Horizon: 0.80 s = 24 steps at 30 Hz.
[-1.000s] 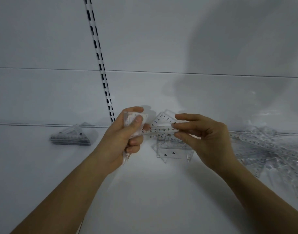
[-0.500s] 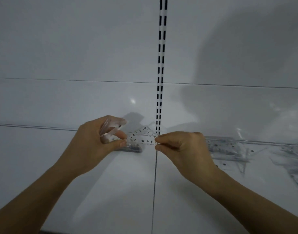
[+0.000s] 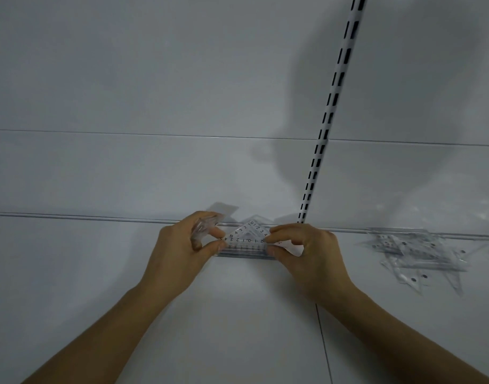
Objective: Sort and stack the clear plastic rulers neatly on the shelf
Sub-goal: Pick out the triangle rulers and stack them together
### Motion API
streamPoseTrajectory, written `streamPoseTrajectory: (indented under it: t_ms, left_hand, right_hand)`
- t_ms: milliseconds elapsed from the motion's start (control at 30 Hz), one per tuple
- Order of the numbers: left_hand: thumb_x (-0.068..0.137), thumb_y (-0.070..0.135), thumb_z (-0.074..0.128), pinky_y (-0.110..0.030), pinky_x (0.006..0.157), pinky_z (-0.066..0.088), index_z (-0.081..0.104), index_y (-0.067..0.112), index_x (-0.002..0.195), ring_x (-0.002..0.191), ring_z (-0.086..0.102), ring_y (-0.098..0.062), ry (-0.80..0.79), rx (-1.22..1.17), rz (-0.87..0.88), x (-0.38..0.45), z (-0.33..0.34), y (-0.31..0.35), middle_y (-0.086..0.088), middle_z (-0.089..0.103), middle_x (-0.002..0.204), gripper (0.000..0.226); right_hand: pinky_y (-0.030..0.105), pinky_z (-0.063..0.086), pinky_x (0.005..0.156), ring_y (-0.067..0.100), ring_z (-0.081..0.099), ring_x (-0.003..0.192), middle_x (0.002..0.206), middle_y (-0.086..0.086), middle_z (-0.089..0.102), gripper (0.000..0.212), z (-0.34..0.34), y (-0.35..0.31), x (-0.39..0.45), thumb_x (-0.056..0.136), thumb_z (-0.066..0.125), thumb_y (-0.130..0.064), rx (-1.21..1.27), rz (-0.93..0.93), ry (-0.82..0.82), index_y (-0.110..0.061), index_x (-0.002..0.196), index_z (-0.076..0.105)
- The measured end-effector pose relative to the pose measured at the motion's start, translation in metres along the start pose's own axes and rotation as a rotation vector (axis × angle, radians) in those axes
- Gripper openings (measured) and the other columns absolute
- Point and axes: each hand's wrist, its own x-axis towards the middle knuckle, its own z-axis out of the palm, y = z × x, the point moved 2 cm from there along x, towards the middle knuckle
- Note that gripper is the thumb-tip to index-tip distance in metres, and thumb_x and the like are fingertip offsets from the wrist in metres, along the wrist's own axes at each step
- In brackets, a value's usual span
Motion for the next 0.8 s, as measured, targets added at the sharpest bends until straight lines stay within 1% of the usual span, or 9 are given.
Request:
streamPoseTrajectory:
  t_ms: [100,200,267,367,533,633,733,767,800]
  left_hand:
    - [0.081,0.015,0.083,-0.015,0.058,0.044,0.067,0.032,0.114,0.047,0.04,-0.007,-0.006,0.03,0.009,-0.001,0.002,-0.005,0.021,0.073,0.089,0.04]
    - [0.082,0.016,0.082,-0.014,0.058,0.044,0.067,0.032,0.117,0.046,0.042,-0.008,-0.006,0.069,0.017,0.0,0.004,-0.007,0.022,0.072,0.091,0.041]
    - [0.083,0.017,0.082,-0.015,0.058,0.045,0.066,0.033,0.118,0.045,0.043,-0.009,0.003,0.093,0.027,0.0,0.004,-0.008,0.023,0.072,0.092,0.042]
    - [0.082,0.019,0.082,-0.013,0.058,0.044,0.066,0.034,0.118,0.045,0.045,-0.01,0.01,0.123,0.044,-0.002,0.003,-0.008,0.024,0.071,0.094,0.042]
    - [0.078,0.027,0.085,-0.01,0.062,0.044,0.065,0.037,0.117,0.048,0.05,-0.01,-0.005,0.162,0.012,-0.003,0.003,-0.012,0.025,0.071,0.097,0.045]
    - [0.079,0.023,0.086,-0.011,0.059,0.043,0.066,0.038,0.114,0.048,0.049,-0.011,-0.02,0.14,0.005,-0.003,0.003,-0.013,0.024,0.071,0.092,0.043]
    - [0.078,0.022,0.087,-0.014,0.064,0.048,0.063,0.046,0.108,0.054,0.057,-0.018,-0.016,0.125,-0.017,-0.001,0.004,-0.013,0.025,0.071,0.091,0.045]
    - [0.077,0.021,0.087,-0.015,0.067,0.049,0.062,0.048,0.106,0.058,0.061,-0.021,-0.015,0.124,-0.022,0.0,0.004,-0.013,0.026,0.071,0.09,0.047]
    - [0.077,0.021,0.087,-0.014,0.07,0.049,0.062,0.049,0.105,0.063,0.065,-0.022,-0.013,0.127,-0.024,0.001,0.004,-0.014,0.027,0.071,0.09,0.047]
  right_hand:
    - [0.007,0.046,0.084,-0.008,0.066,0.095,0.099,-0.021,0.074,0.021,0.005,0.004,0.001,0.077,0.087,-0.013,0.023,0.013,-0.003,-0.03,0.088,0.081]
    - [0.014,0.051,0.083,-0.006,0.067,0.095,0.098,-0.021,0.074,0.021,0.007,0.007,0.002,0.077,0.087,-0.013,0.029,0.032,-0.005,-0.031,0.088,0.081]
    - [0.018,0.052,0.082,-0.004,0.067,0.095,0.096,-0.025,0.074,0.022,0.007,0.009,0.003,0.077,0.087,-0.013,0.052,0.067,-0.019,-0.032,0.087,0.081]
    - [0.018,0.052,0.081,-0.003,0.068,0.093,0.093,-0.029,0.072,0.025,0.008,0.01,0.003,0.078,0.086,-0.012,0.061,0.092,-0.052,-0.035,0.086,0.08]
    - [0.021,0.053,0.076,0.002,0.068,0.087,0.096,-0.027,0.071,0.025,0.011,0.011,0.003,0.077,0.086,-0.011,0.057,0.055,-0.08,-0.034,0.084,0.079]
    - [0.019,0.053,0.075,0.005,0.067,0.082,0.092,-0.024,0.071,0.025,0.011,0.011,0.002,0.078,0.085,-0.012,0.062,0.057,-0.091,-0.035,0.084,0.078]
    - [0.011,0.048,0.069,0.004,0.066,0.077,0.087,-0.025,0.07,0.019,0.01,0.01,0.002,0.079,0.085,-0.014,0.034,0.063,-0.092,-0.031,0.086,0.08]
    - [0.013,0.048,0.069,0.005,0.066,0.076,0.085,-0.024,0.07,0.017,0.009,0.009,0.002,0.079,0.085,-0.015,0.022,0.062,-0.089,-0.029,0.087,0.081]
    - [0.017,0.05,0.069,0.006,0.067,0.074,0.083,-0.021,0.071,0.014,0.008,0.009,0.002,0.08,0.084,-0.017,0.004,0.051,-0.087,-0.028,0.087,0.08]
